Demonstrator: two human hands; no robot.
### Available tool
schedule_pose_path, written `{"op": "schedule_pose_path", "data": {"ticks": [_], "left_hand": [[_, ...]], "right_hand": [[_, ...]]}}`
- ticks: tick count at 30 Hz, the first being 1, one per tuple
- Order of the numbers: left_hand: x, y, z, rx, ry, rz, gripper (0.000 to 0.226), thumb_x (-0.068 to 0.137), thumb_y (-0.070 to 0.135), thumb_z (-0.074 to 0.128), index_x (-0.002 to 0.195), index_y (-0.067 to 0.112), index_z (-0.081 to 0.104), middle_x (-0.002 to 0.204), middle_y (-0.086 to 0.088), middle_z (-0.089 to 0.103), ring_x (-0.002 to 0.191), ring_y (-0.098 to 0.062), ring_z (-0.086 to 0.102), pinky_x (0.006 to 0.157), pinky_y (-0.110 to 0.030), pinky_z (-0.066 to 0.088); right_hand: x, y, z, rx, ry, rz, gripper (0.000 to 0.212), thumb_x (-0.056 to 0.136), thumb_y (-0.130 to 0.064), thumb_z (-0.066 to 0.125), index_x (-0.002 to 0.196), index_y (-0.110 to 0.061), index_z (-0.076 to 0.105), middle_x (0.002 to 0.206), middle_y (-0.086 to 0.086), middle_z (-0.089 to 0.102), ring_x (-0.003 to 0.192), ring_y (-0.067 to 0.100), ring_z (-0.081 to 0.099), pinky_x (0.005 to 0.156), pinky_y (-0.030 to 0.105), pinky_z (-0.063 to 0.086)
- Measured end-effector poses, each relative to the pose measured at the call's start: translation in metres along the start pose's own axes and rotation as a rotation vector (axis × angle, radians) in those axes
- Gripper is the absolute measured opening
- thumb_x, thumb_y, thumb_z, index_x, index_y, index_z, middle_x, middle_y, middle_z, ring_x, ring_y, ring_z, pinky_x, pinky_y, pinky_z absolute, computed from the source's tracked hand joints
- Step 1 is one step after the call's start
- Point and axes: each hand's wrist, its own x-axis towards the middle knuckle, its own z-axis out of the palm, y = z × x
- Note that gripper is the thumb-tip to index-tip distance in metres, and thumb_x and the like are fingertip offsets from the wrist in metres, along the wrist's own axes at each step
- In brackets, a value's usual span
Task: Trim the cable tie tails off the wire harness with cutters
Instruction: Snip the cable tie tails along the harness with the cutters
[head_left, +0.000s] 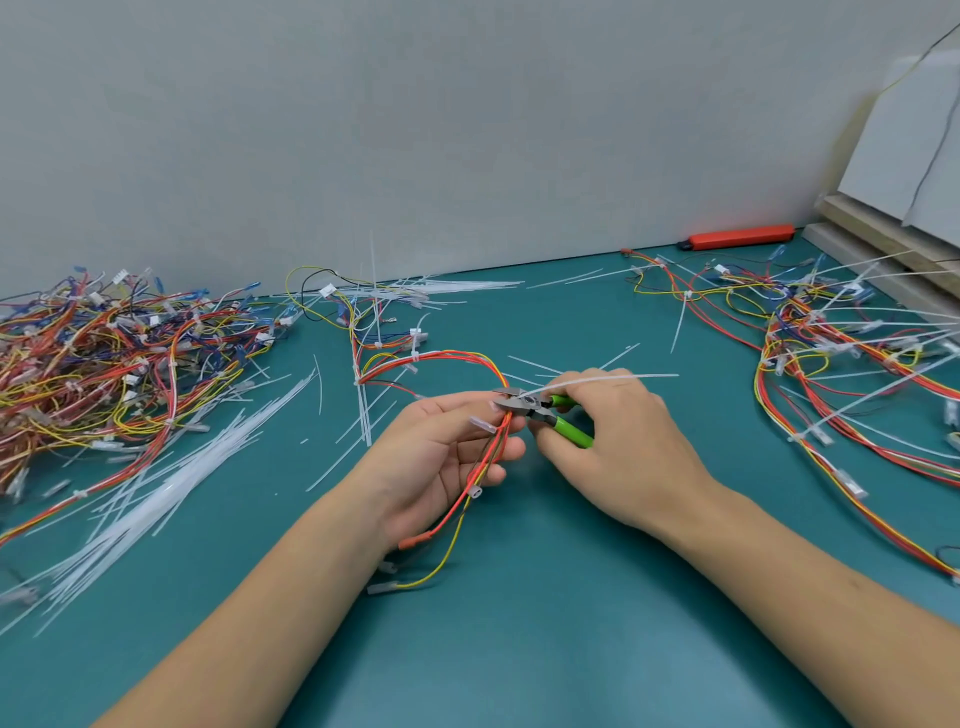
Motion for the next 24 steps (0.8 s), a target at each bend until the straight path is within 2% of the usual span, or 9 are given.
{"op": "schedule_pose_path", "data": {"ticks": [4,8,11,14,17,19,22,24], "left_hand": [[0.001,-0.0012,-0.0014,0.012,0.002,0.003,0.028,0.08,0.015,0.067,0.106,0.005,0.072,0.086,-0.008,0.075,0.062,-0.014,0.071,0.044,-0.021,0.05],[0.0012,-0.0029,-0.0019,0.008,-0.015,0.022,0.024,0.083,0.015,0.066,0.104,0.005,0.073,0.089,-0.009,0.075,0.063,-0.015,0.07,0.045,-0.022,0.05],[0.001,-0.0041,-0.0019,0.01,-0.022,0.045,0.022,0.084,0.016,0.067,0.103,0.005,0.074,0.091,-0.011,0.074,0.065,-0.017,0.071,0.047,-0.023,0.051],[0.001,-0.0057,-0.0005,0.025,-0.021,0.059,0.022,0.084,0.018,0.069,0.102,0.007,0.074,0.093,-0.012,0.074,0.067,-0.02,0.072,0.049,-0.025,0.053],[0.0001,-0.0065,-0.0001,0.048,-0.031,0.065,0.018,0.083,0.021,0.07,0.097,0.013,0.079,0.094,-0.011,0.074,0.069,-0.02,0.073,0.051,-0.025,0.054],[-0.0002,-0.0067,-0.0005,0.041,-0.042,0.071,0.018,0.084,0.022,0.07,0.097,0.015,0.08,0.095,-0.011,0.074,0.071,-0.02,0.073,0.052,-0.025,0.055],[0.001,-0.0068,-0.0011,0.026,-0.032,0.071,0.018,0.084,0.021,0.071,0.097,0.013,0.079,0.098,-0.013,0.075,0.07,-0.021,0.073,0.051,-0.026,0.055],[0.0021,-0.0074,-0.0013,0.025,-0.019,0.074,0.016,0.084,0.02,0.071,0.095,0.013,0.08,0.097,-0.014,0.075,0.068,-0.02,0.072,0.05,-0.025,0.054]], "right_hand": [[0.0002,0.0002,0.0004,0.014,0.009,0.017,0.023,0.089,-0.041,0.065,0.11,-0.034,0.07,0.11,-0.019,0.067,0.116,0.01,0.052,0.103,0.041,0.043],[0.0016,-0.0002,0.0007,0.022,0.007,0.011,0.016,0.089,-0.042,0.064,0.099,-0.031,0.069,0.098,-0.016,0.067,0.107,0.012,0.054,0.098,0.044,0.045],[0.003,0.0015,0.0009,0.017,-0.007,0.006,0.015,0.088,-0.04,0.062,0.085,-0.026,0.063,0.08,-0.011,0.062,0.089,0.016,0.054,0.085,0.045,0.05],[0.0019,0.0028,0.0016,0.043,0.003,0.064,0.031,0.089,-0.044,0.062,0.074,-0.022,0.048,0.062,-0.002,0.05,0.065,0.022,0.049,0.06,0.039,0.047],[-0.0011,0.0021,0.0041,-0.006,0.023,0.078,0.033,0.091,-0.041,0.062,0.072,-0.023,0.041,0.059,0.001,0.046,0.061,0.025,0.046,0.053,0.036,0.04],[-0.002,0.002,0.0041,-0.005,0.052,0.041,0.027,0.09,-0.038,0.063,0.073,-0.025,0.047,0.062,-0.003,0.049,0.066,0.021,0.048,0.058,0.037,0.042],[0.001,0.0024,0.0014,-0.015,0.001,0.003,0.01,0.091,-0.042,0.061,0.093,-0.034,0.064,0.087,-0.017,0.062,0.094,0.011,0.053,0.086,0.039,0.042],[0.0017,0.0026,0.0002,-0.027,-0.022,0.028,0.019,0.09,-0.043,0.061,0.108,-0.037,0.066,0.107,-0.02,0.065,0.112,0.012,0.05,0.101,0.041,0.037]]}}
